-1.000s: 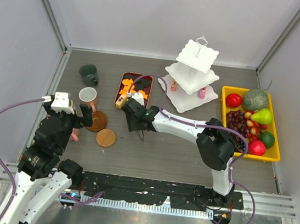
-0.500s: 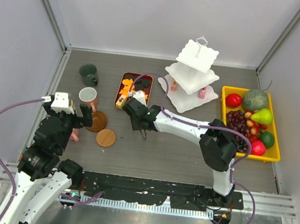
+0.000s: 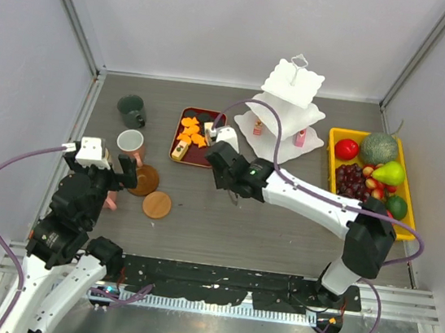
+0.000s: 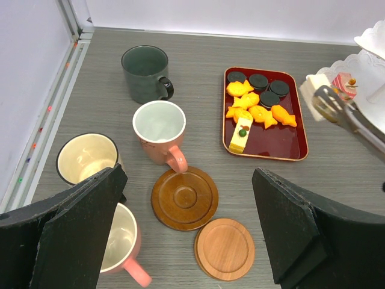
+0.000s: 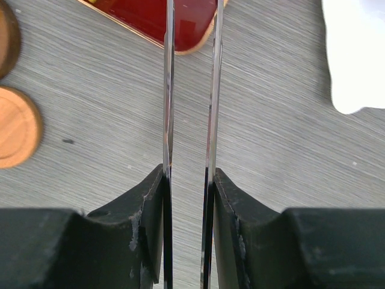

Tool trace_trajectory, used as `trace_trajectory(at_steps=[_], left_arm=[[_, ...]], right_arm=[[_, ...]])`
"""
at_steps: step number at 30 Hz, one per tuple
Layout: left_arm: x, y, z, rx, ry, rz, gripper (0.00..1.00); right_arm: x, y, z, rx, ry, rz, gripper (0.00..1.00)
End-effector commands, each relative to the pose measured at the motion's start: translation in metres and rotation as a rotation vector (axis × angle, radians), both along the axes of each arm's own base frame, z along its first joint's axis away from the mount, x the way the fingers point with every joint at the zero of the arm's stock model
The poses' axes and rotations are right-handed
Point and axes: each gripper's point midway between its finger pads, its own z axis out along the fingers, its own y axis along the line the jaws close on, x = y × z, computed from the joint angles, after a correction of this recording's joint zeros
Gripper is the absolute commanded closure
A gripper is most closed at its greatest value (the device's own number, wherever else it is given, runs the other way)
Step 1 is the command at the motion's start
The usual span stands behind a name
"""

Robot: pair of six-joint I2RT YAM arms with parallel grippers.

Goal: Serve the afternoon tea
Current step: Place the desert on the desert table.

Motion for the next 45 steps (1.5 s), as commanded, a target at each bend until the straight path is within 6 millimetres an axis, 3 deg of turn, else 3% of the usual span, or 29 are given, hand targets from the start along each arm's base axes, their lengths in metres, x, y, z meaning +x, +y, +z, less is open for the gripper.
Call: trace_trajectory(at_steps=[1,13,20,32,45], left_arm=[[0.003,-0.001,0.01,-0.008,-0.044,0.0,0.01],[0.004,-0.002,0.009,-0.006,-0.039,-0.004,0.01],[0.004,-0.002,0.009,-0.006,-0.035,-0.003,0.01],[0.004,-0.001,0.007,-0.004,-0.032,0.0,0.01],[0.003,-0.001,0.009,-0.006,-0.04,0.002,0.01]], right_arm=[[0.01,-0.041,0.013,-0.038,-0.057,-0.052,0.65],[0.016,-0.142,-0.02,-0.101,-0.015,-0.207,0.66],[0.031,-0.178,-0.031,-0.086,0.007,-0.282,0.66],[0.063,-0.196,-0.048,-0.06,0.026,-0.375,0.67],[0.08,-0.201,-0.065,-0.049,0.045,-0.436,0.67]])
